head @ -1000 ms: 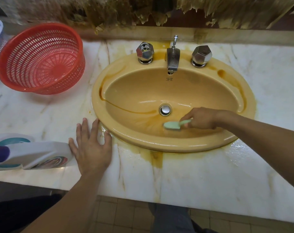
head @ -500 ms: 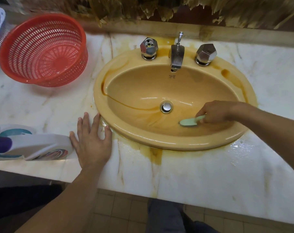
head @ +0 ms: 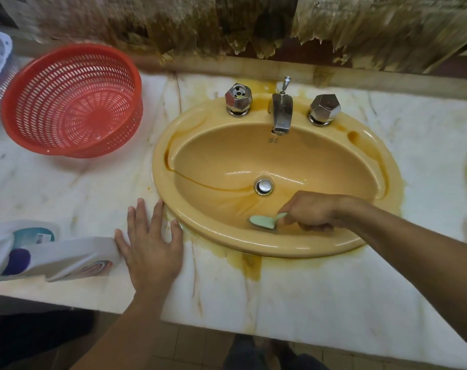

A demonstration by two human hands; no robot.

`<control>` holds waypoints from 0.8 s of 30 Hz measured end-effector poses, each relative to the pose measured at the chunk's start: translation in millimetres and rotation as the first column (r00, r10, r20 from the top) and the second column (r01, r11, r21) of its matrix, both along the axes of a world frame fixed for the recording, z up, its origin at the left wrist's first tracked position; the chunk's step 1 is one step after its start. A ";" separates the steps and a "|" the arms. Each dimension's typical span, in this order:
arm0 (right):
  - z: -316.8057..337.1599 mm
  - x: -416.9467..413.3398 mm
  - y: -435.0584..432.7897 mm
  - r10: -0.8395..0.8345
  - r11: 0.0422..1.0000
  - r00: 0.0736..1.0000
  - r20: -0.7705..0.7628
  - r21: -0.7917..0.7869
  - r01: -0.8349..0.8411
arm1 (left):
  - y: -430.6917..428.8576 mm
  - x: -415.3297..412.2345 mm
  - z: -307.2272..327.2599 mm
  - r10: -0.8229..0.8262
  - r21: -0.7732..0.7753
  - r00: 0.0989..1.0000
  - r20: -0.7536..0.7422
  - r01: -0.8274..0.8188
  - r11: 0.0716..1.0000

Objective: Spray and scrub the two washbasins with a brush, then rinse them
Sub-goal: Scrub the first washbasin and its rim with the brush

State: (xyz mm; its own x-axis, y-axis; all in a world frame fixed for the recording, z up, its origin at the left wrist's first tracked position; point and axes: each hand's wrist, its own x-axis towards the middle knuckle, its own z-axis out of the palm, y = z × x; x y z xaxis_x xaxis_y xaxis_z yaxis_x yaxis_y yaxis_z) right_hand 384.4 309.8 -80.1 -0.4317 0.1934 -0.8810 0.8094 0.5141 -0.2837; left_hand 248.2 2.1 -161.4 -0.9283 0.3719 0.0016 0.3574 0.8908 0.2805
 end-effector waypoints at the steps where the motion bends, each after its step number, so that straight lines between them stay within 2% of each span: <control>1: -4.9 -6.8 -4.0 -0.023 1.000 1.000 -0.005 -0.010 0.023 | -0.2 0.1 -0.1 -0.002 0.002 1.000 -0.002 0.002 1.000; 3: -13.9 -13.6 2.8 0.037 0.996 0.999 0.018 0.083 -0.038 | -0.3 -0.2 -0.4 -0.006 0.003 1.000 -0.003 0.006 1.000; 4: -14.1 -13.0 9.4 0.090 0.978 0.995 0.047 0.186 -0.097 | -0.5 -0.2 -0.4 -0.009 -0.001 1.000 -0.007 0.009 1.000; 6: -12.5 -4.1 26.5 0.143 0.883 0.986 0.080 0.439 -0.164 | -1.1 -0.9 -0.8 -0.015 -0.008 1.000 -0.013 0.015 1.000; 8: -6.5 5.5 39.4 0.127 0.815 0.988 0.087 0.558 -0.154 | -1.6 -1.1 -1.8 -0.018 -0.006 1.000 -0.018 0.018 1.000; 10: -1.9 12.7 43.0 0.140 0.821 0.979 0.146 0.535 -0.197 | -2.3 -1.3 -2.8 -0.023 -0.005 0.999 -0.030 0.022 1.000; 13: 11.2 27.2 40.5 0.223 0.860 0.931 0.290 0.392 -0.327 | -2.2 -1.0 -3.2 -0.024 0.004 0.999 -0.027 0.024 1.000; 14: 17.9 33.4 39.3 0.225 0.856 0.925 0.307 0.391 -0.338 | -2.5 -0.8 -3.7 -0.027 0.004 0.999 -0.023 0.027 1.000; 18: 50.9 61.7 36.8 0.146 0.793 0.949 0.279 0.540 -0.281 | -3.9 -1.2 -3.9 -0.035 0.002 0.999 0.001 0.035 0.999; 21: 61.6 67.3 26.2 0.096 0.907 0.957 0.273 0.372 -0.197 | -4.4 -0.6 -1.8 -0.045 -0.002 0.999 0.011 0.045 0.999; 22: 62.8 67.7 25.2 0.076 0.906 0.965 0.249 0.388 -0.171 | -4.5 -0.7 -1.2 -0.048 0.006 0.999 0.015 0.048 0.999; 24: 64.0 69.9 28.5 0.050 0.817 0.979 0.198 0.555 -0.154 | -5.0 -0.7 0.4 -0.055 0.018 0.998 0.020 0.054 0.998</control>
